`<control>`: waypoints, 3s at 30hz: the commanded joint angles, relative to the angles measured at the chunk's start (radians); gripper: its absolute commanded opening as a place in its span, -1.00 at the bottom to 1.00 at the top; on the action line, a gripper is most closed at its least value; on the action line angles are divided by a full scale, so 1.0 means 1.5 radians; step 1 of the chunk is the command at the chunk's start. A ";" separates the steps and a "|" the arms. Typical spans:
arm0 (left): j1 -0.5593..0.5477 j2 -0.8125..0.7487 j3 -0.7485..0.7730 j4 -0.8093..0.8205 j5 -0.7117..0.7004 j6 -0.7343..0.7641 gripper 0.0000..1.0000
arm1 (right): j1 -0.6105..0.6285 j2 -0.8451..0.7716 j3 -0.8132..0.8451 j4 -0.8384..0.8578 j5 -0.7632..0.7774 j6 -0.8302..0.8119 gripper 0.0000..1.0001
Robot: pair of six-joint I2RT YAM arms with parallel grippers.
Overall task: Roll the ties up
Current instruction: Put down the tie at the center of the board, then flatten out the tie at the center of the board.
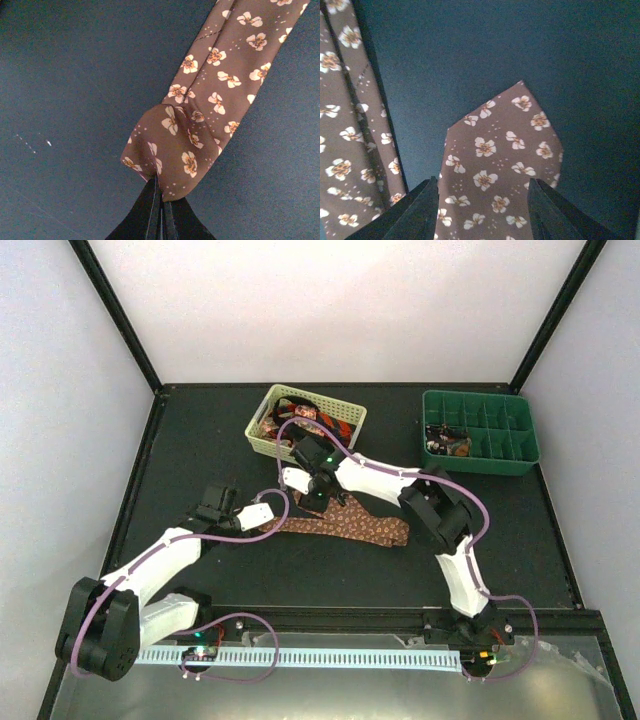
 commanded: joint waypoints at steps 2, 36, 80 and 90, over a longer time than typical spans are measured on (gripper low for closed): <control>0.003 0.004 0.024 0.000 0.021 -0.008 -0.97 | -0.001 0.037 0.010 0.016 0.009 0.003 0.01; -0.002 0.065 0.087 -0.026 0.059 -0.037 -0.97 | -0.552 -0.589 -0.467 -0.052 -0.071 -0.365 -0.97; 0.045 0.026 0.053 -0.068 0.065 0.042 -0.62 | -0.963 -0.520 -0.639 0.166 -0.258 -0.852 -0.76; 0.042 -0.014 0.132 -0.186 0.194 0.099 0.25 | -1.005 -0.529 -0.480 -0.133 -0.283 -0.806 0.39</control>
